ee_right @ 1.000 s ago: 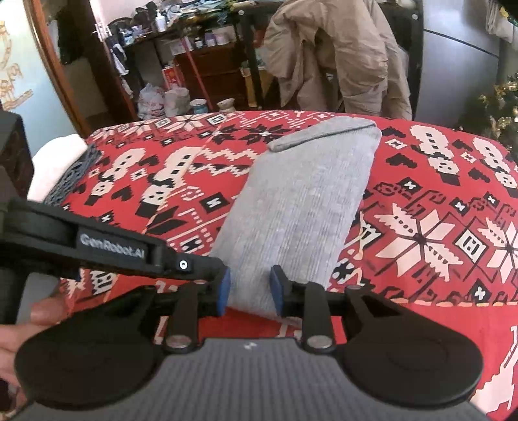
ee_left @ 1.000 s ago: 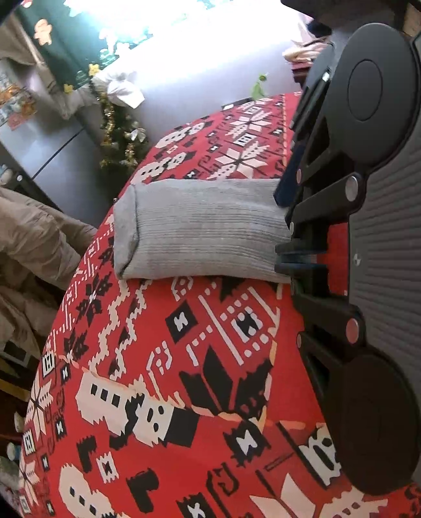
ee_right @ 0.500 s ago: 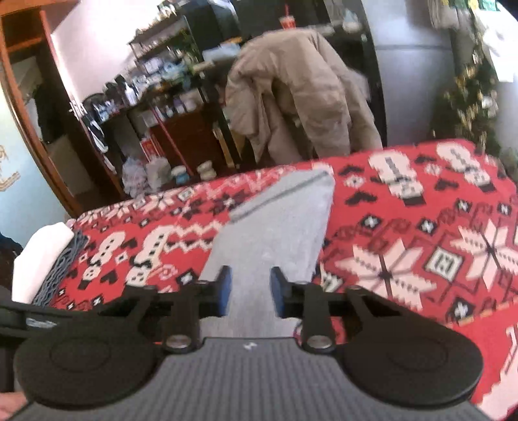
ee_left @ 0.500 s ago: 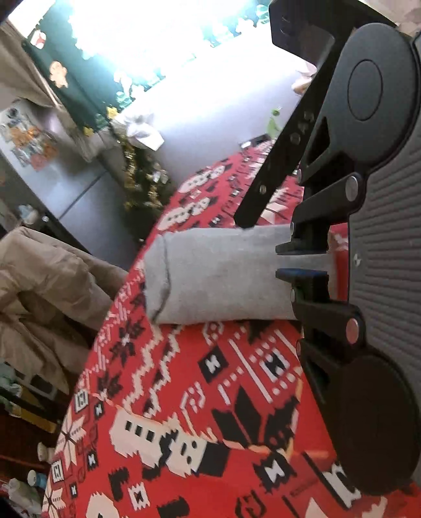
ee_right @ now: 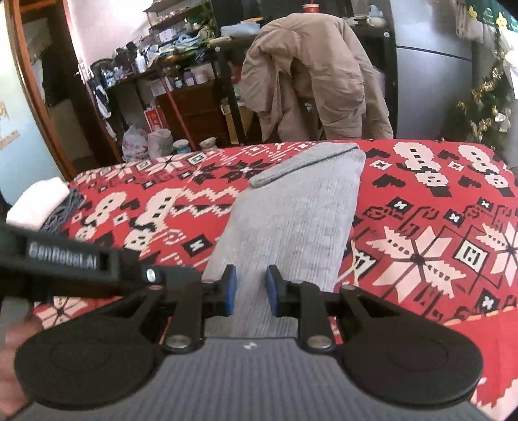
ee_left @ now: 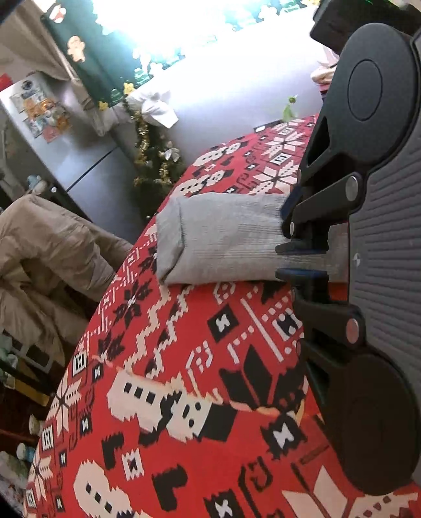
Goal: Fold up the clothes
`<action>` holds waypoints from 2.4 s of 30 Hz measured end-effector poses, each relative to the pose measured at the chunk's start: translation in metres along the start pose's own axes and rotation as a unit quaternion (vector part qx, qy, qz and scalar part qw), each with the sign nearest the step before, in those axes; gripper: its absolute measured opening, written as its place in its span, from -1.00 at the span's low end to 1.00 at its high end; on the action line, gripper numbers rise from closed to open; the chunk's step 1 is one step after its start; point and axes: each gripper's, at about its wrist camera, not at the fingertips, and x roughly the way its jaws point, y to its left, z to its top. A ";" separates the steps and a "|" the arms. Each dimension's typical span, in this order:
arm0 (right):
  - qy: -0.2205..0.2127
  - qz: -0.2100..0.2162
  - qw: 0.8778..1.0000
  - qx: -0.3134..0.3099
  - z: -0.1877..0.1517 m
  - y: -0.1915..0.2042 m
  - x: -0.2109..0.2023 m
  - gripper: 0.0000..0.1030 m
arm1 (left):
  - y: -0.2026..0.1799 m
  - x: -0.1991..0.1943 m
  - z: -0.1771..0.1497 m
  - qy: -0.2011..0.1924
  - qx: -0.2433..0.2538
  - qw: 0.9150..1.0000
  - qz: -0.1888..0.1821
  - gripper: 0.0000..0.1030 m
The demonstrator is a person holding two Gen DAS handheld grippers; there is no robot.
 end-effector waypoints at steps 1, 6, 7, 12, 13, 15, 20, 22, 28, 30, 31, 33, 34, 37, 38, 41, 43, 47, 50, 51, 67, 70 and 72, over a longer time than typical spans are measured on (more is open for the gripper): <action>0.004 -0.003 1.000 -0.005 -0.001 0.003 -0.001 -0.55 | -0.001 -0.001 0.000 -0.002 0.001 1.000 0.000 -0.88; 0.022 -0.018 0.999 -0.026 -0.007 0.014 -0.005 -0.54 | -0.005 -0.004 -0.002 -0.011 0.008 1.000 0.001 -0.88; 0.024 -0.021 0.999 -0.027 -0.008 0.015 -0.006 -0.54 | -0.006 -0.004 -0.003 -0.015 0.008 1.000 0.001 -0.88; 0.024 -0.027 0.999 -0.010 -0.005 0.007 -0.012 -0.53 | -0.011 0.000 -0.005 -0.024 0.018 0.999 0.012 -0.55; 0.020 -0.029 0.999 -0.001 -0.004 0.003 -0.014 -0.52 | -0.012 0.000 -0.005 -0.024 0.019 0.999 0.014 -0.55; 0.012 -0.035 0.999 0.017 -0.001 -0.006 -0.018 -0.19 | -0.013 0.001 -0.006 -0.027 0.017 0.999 0.013 -0.55; -0.009 -0.048 0.997 0.060 0.005 -0.028 -0.029 0.03 | -0.014 0.005 -0.007 -0.043 0.008 0.998 0.033 -0.19; -0.017 -0.053 0.995 0.078 0.008 -0.037 -0.033 0.03 | -0.015 0.006 -0.007 -0.046 0.007 0.998 0.045 -0.12; -0.056 -0.089 0.992 0.070 0.004 -0.049 -0.027 0.60 | -0.022 0.013 -0.009 -0.064 0.013 0.994 0.086 -0.09; -0.064 -0.106 0.990 0.066 0.005 -0.050 -0.024 0.85 | -0.024 0.015 -0.009 -0.072 0.016 0.992 0.100 -0.09; -0.067 -0.099 0.990 0.069 0.006 -0.051 -0.022 0.89 | -0.024 0.015 -0.009 -0.080 0.023 0.991 0.101 -0.02; -0.081 -0.059 0.992 0.079 0.004 -0.055 -0.020 0.98 | -0.027 0.016 -0.008 -0.092 0.035 0.988 0.118 0.31; -0.089 -0.039 0.992 0.084 0.004 -0.058 -0.019 0.99 | -0.029 0.016 -0.007 -0.100 0.043 0.986 0.127 0.44; -0.084 -0.016 0.990 0.110 0.002 -0.065 -0.010 0.99 | -0.037 0.009 -0.006 -0.141 0.077 0.977 0.139 0.62; -0.082 -0.026 0.989 0.117 0.002 -0.066 -0.006 0.99 | -0.040 0.008 -0.005 -0.152 0.090 0.973 0.148 0.71; -0.094 -0.021 0.988 0.122 -0.001 -0.070 0.001 0.99 | -0.047 0.007 -0.002 -0.173 0.130 0.958 0.186 0.94; -0.102 -0.005 0.987 0.126 -0.004 -0.074 0.007 0.99 | -0.043 0.008 0.002 -0.174 0.120 0.962 0.174 0.94; -0.094 0.014 0.980 0.175 -0.001 -0.086 0.019 0.99 | -0.029 0.010 0.011 -0.167 0.066 0.976 0.123 0.89; -0.087 0.020 0.977 0.195 0.002 -0.091 0.030 0.96 | -0.023 0.017 0.017 -0.158 0.046 0.981 0.106 0.56; -0.084 0.021 0.976 0.201 0.003 -0.092 0.033 0.84 | -0.025 0.020 0.018 -0.150 0.050 0.981 0.111 0.46; -0.094 0.029 0.959 0.264 0.008 -0.106 0.071 -0.11 | -0.009 0.053 0.026 -0.108 -0.025 0.991 0.070 -0.50; -0.094 0.032 0.956 0.275 0.006 -0.108 0.073 -0.34 | -0.011 0.055 0.023 -0.112 -0.025 0.992 0.060 -0.75; -0.099 0.031 0.958 0.266 0.006 -0.105 0.071 -0.53 | -0.015 0.054 0.020 -0.120 -0.013 0.990 0.067 -0.84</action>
